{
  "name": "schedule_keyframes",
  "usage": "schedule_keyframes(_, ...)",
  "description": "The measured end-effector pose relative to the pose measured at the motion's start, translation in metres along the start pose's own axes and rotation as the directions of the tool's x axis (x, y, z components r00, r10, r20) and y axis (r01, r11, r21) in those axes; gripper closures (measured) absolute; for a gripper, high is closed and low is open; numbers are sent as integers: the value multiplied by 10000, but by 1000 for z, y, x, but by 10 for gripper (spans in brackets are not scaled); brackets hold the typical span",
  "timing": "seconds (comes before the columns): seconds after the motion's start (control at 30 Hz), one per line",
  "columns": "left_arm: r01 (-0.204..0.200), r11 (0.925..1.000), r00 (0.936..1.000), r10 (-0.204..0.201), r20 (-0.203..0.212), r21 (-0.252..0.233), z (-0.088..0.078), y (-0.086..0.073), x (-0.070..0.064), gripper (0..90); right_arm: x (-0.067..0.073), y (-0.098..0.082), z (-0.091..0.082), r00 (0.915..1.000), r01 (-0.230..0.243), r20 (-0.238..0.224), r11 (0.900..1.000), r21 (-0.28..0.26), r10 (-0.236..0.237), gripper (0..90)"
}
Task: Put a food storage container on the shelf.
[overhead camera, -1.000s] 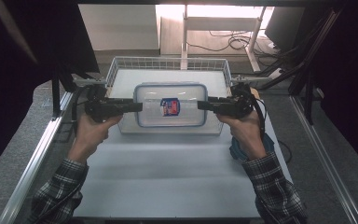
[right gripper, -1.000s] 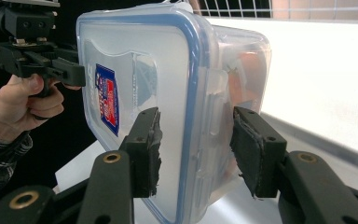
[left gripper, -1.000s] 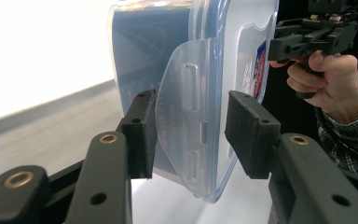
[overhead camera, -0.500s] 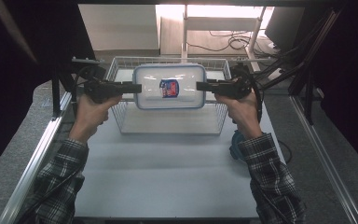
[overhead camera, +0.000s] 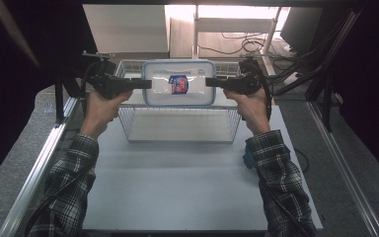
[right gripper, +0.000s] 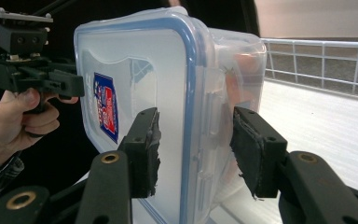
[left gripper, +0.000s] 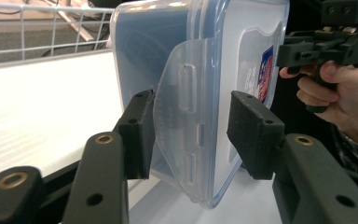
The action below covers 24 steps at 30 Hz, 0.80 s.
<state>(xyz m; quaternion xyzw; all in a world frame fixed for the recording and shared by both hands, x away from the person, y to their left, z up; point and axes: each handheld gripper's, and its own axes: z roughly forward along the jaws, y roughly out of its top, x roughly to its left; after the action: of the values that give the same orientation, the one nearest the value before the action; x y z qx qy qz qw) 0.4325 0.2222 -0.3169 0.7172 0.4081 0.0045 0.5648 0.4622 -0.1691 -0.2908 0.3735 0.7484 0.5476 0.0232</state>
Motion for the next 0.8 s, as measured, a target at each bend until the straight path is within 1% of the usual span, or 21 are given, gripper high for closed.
schedule_keyframes(0.1,106,9999,9999,-105,65,-47,2,-2,5,511,-2,0,3,10000,-24,92,10000,43,23,518)
schedule_keyframes(0.23,105,9999,9999,-105,-53,-10,4,1,5,510,-5,0,5,9998,-176,108,9998,33,176,515)
schedule_keyframes(0.37,254,9996,9994,-257,-217,-149,6,2,5,501,-7,-1,7,9993,-332,163,9994,-26,333,509)
schedule_keyframes(0.5,273,9991,9993,-281,-255,-330,7,0,6,489,-7,-1,8,9992,-338,221,9993,-136,341,504)
schedule_keyframes(0.53,187,9991,9994,-197,-275,-369,8,0,7,484,-6,-1,8,9992,-271,279,9995,-136,274,501)
schedule_keyframes(0.67,157,9990,9992,-172,-352,-419,10,1,7,469,-6,-1,9,9990,-136,424,9997,-186,144,489)
schedule_keyframes(0.7,89,9994,9990,-103,-435,-338,11,1,6,463,-6,-1,10,9982,0,598,10000,-98,6,486)
schedule_keyframes(0.73,23,9997,9984,-37,-560,-240,13,1,5,448,-5,-1,11,9968,178,777,9998,50,-181,517)
schedule_keyframes(0.77,-9,9999,9979,-1,-651,-158,14,1,5,428,-3,-2,13,9948,338,951,9992,193,-355,510)
schedule_keyframes(0.8,77,9998,9980,-87,-624,-159,15,1,7,413,-2,-3,15,9911,526,1213,9983,266,-554,497)
